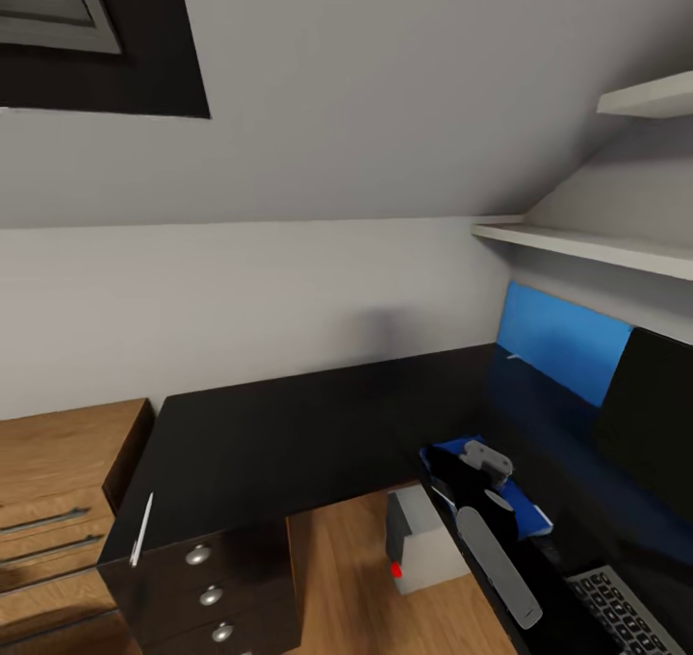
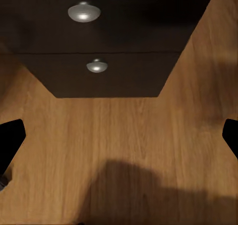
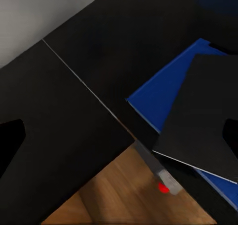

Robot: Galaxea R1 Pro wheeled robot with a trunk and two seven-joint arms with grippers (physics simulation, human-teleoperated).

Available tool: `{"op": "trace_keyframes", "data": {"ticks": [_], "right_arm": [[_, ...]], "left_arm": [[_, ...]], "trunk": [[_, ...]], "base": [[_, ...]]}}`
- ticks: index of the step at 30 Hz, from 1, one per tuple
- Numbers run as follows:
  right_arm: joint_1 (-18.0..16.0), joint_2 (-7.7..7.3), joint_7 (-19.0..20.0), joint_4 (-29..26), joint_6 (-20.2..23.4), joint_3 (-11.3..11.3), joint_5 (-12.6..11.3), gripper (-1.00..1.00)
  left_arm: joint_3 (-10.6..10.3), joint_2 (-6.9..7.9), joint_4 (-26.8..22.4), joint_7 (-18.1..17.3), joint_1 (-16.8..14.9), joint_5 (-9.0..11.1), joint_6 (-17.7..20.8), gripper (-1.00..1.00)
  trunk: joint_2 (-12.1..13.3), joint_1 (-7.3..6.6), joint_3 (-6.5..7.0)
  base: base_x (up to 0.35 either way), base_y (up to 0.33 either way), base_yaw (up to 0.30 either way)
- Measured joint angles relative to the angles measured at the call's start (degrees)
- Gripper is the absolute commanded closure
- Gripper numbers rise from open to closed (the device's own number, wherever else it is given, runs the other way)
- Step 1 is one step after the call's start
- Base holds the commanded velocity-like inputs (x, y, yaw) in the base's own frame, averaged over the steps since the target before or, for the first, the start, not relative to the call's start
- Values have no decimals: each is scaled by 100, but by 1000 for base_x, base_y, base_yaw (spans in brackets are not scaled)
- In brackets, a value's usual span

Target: In the bedroom, organize the workspace by keeping the computer under the desk, ensuring the monitor is on the desk, placing the keyboard on the desk next to the monitor, placing the mouse on the desk next to the keyboard, moving the folder from the swivel chair onto the desk next to the mouse, stacking the notebook on top of the folder with the pen on top of the notebook, and positioning the swivel chair next to the desk.

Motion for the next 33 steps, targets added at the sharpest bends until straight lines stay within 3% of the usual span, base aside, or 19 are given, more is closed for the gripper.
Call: {"op": "trace_keyframes", "data": {"ticks": [6, 13, 16, 33], "right_arm": [[10, 2, -1, -12, 1, 53, -4, -100], [12, 2, -10, -144, -1, 583, 14, -100], [12, 2, -58, -193, -5, 679, 16, -100], [12, 2, -170, -213, -188, 745, 30, -100]], "left_arm": [[3, 9, 140, -10, 2, 14, -2, -100], [46, 19, 248, -8, -2, 24, -9, -100], [53, 21, 256, -8, -1, 27, -11, -100], [67, 23, 262, 27, -2, 27, -18, -100]], "trunk": [[0, 0, -20], [0, 0, -52], [0, 0, -68], [0, 0, -174]], "base": [[0, 0, 262], [0, 0, 252], [0, 0, 234], [0, 0, 218]]}}
